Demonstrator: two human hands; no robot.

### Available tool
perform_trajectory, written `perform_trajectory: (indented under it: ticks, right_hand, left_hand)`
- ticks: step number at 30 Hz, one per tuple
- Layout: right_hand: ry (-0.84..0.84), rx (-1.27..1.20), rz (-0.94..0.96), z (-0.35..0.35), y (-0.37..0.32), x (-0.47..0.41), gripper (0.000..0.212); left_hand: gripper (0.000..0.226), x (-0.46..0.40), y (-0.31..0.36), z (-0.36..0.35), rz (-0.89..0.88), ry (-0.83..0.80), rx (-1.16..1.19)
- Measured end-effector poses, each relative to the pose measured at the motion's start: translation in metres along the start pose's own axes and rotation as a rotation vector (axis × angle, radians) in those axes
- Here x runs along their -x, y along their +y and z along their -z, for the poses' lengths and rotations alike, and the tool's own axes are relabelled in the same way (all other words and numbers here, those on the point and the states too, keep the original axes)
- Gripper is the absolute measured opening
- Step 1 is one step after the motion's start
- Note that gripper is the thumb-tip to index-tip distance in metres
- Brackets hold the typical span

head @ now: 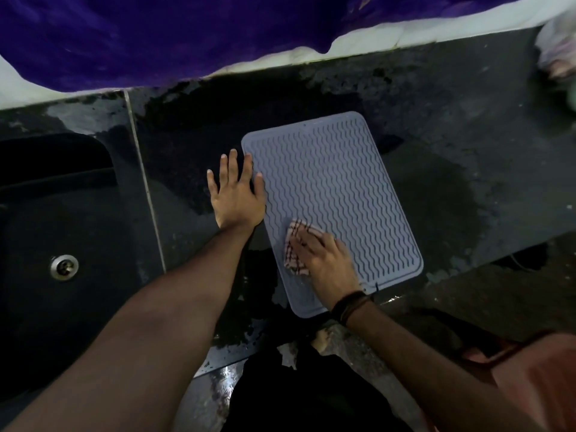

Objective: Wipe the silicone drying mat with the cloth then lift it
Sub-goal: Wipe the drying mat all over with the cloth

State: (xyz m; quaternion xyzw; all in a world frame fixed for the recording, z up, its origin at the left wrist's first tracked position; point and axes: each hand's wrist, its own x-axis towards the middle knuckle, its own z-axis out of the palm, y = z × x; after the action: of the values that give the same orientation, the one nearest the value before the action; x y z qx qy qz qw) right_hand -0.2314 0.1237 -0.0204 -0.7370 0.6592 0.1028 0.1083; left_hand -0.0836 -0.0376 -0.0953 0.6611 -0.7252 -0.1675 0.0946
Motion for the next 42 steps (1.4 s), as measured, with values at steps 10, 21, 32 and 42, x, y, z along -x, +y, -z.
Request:
perform_trajectory:
  ticks: [10,21,32,42]
  right_hand:
    - [0.024,-0.015,-0.069,0.016,-0.022,-0.043,0.064]
    - [0.065,-0.057,-0.028,-0.025,-0.018,0.079,0.054]
    - [0.122,-0.097,-0.059,0.013,-0.025,0.057,0.053]
    - [-0.081,-0.067,0.058,-0.032,-0.026,0.084,0.057]
  left_hand:
    - [0.073,0.001,-0.003,0.002,-0.020,-0.044,-0.035]
    - [0.074,0.000,-0.003,0.001,-0.026,-0.027,-0.012]
    - [0.074,0.001,-0.003,0.002,-0.032,-0.028,-0.038]
    - [0.076,-0.001,-0.002,0.000,-0.019,-0.011,-0.056]
